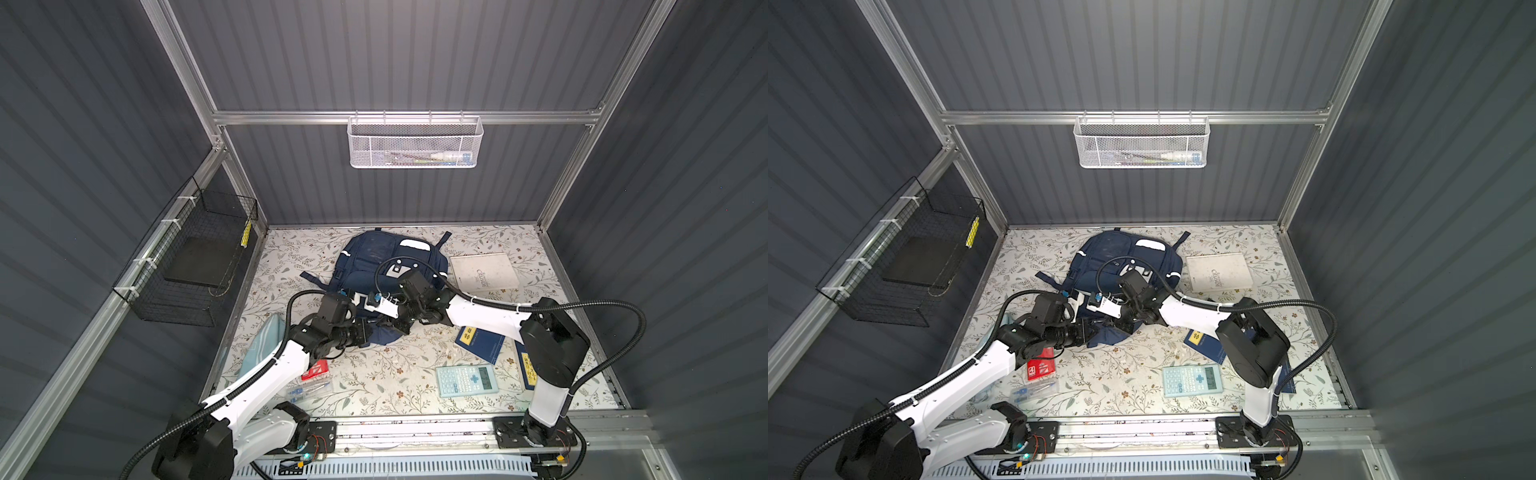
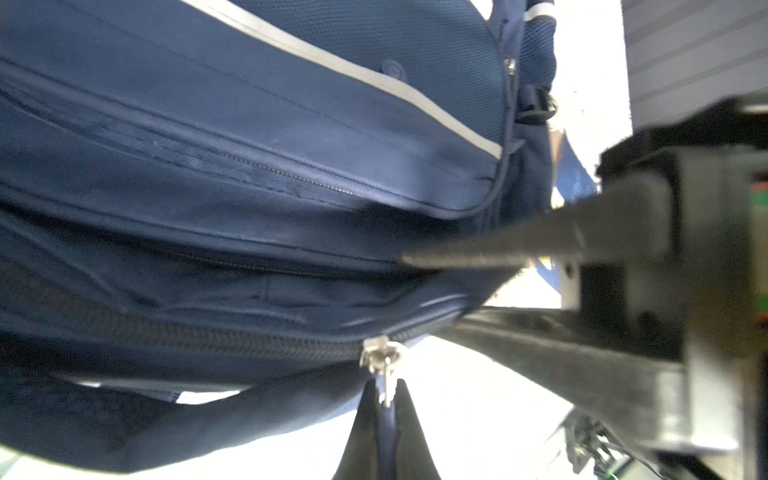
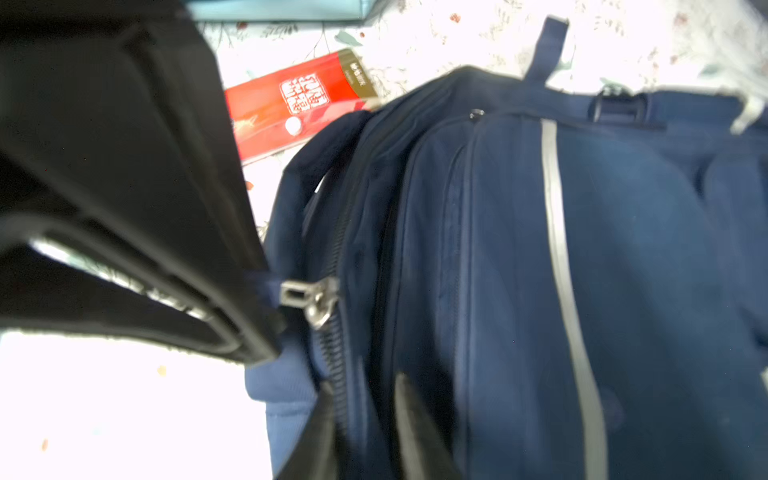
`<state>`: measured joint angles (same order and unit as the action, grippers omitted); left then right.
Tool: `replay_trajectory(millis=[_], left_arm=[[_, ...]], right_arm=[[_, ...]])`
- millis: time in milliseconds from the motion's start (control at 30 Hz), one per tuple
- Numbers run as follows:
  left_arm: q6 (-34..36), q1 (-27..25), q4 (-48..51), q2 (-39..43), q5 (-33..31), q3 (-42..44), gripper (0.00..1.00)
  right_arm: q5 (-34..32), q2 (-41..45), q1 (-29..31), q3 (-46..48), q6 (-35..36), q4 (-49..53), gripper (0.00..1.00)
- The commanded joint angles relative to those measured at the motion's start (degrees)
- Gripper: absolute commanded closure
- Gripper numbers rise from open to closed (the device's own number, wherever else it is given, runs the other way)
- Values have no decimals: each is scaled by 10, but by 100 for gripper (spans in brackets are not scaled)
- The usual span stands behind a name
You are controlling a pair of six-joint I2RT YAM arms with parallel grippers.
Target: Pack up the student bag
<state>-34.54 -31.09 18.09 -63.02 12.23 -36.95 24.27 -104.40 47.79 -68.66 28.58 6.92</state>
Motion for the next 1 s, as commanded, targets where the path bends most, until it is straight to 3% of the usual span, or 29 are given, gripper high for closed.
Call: replay_trajectory(millis=[0, 133, 267, 333, 400, 433, 500, 567, 733, 833, 967], left_arm=[[24, 28, -3, -12, -33, 0, 100], [62, 132, -6, -38, 16, 0, 100], [111, 222, 13, -54, 10, -30, 100], [128, 291, 13, -67, 46, -44, 100], [139, 312, 22, -59, 82, -56, 100], [146, 301, 32, -50, 75, -63, 100], [145, 249, 51, -32, 71, -70, 100], [113, 187, 49, -18, 80, -66, 100], [23, 27, 15, 9, 23, -47, 100], [-4, -31, -4, -4, 2, -50, 100], [-19, -52, -27, -15, 1, -44, 100]], right_arm=[[3, 27, -12, 30, 39, 22, 98], [29, 51, -35, 55, 52, 16, 100], [29, 61, -55, 61, 76, 34, 100], [23, 66, -78, 71, 86, 27, 100], [30, 65, -112, 81, 85, 8, 100], [37, 63, -129, 78, 78, 4, 97], [40, 65, -148, 66, 50, 4, 71], [20, 83, -140, 65, 26, -2, 52], [-19, 148, -70, 85, -18, -2, 28], [-25, 150, -22, 100, -26, -15, 24], [-15, 110, -14, 87, -31, -4, 31]])
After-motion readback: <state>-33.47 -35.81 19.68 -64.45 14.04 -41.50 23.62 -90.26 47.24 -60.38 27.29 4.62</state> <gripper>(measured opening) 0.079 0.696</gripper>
